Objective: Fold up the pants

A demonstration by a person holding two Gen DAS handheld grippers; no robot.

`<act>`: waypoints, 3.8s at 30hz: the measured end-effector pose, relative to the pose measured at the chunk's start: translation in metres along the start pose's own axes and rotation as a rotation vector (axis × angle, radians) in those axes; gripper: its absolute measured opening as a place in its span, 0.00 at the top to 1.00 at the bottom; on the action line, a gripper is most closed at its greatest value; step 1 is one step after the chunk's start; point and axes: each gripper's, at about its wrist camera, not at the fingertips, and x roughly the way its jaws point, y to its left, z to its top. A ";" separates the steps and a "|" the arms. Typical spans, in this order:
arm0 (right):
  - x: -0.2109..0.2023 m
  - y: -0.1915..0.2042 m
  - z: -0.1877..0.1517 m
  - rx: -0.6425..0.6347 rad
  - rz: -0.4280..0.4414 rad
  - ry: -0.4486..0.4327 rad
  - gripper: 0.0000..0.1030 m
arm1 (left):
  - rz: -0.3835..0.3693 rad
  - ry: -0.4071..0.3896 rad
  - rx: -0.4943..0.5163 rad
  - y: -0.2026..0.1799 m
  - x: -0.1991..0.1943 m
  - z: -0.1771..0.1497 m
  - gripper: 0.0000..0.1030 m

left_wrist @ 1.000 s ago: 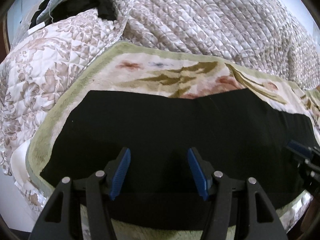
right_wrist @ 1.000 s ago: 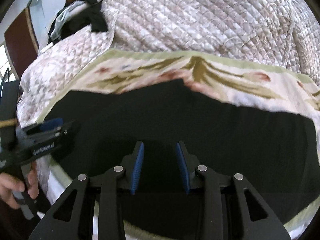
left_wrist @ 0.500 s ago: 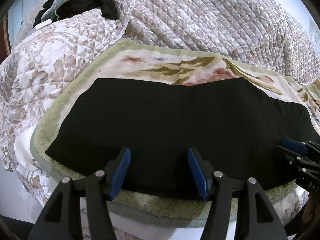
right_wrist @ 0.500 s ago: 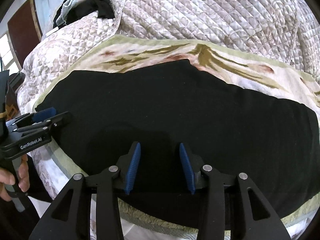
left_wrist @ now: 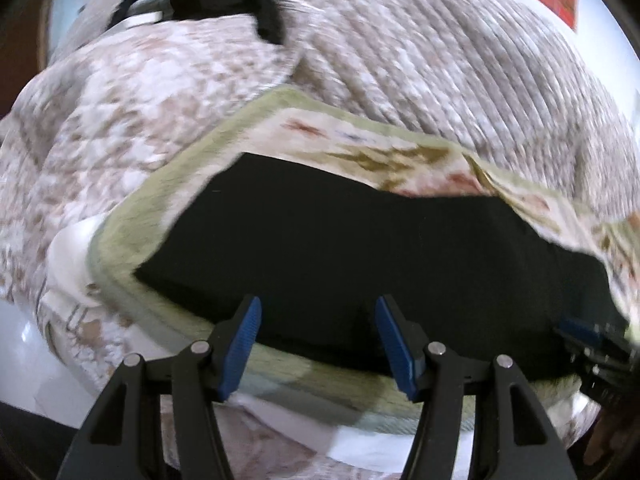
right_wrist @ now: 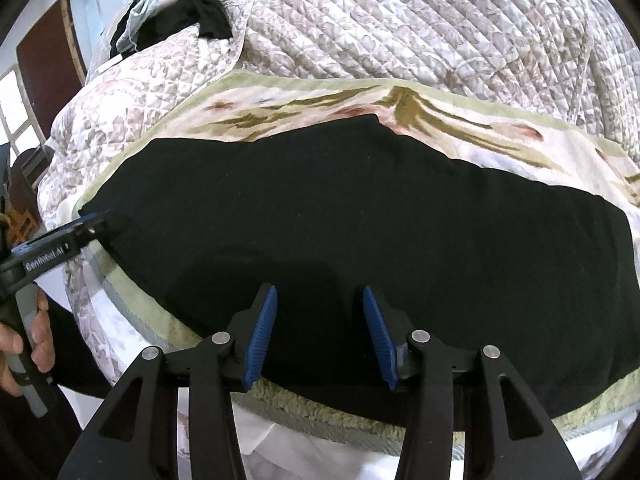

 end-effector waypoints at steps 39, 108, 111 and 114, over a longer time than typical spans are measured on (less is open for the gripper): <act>-0.004 -0.011 0.006 0.100 0.033 -0.022 0.54 | -0.065 0.031 -0.182 0.031 0.026 0.038 0.93; 0.033 -0.123 0.052 0.484 0.227 0.023 0.95 | -0.347 0.178 0.117 -0.092 0.083 0.076 0.65; 0.020 -0.121 0.054 0.460 0.174 -0.013 0.91 | -0.354 0.168 0.146 -0.096 0.079 0.075 0.65; 0.012 -0.119 0.056 0.429 0.138 -0.035 0.91 | -0.352 0.171 0.148 -0.100 0.080 0.077 0.65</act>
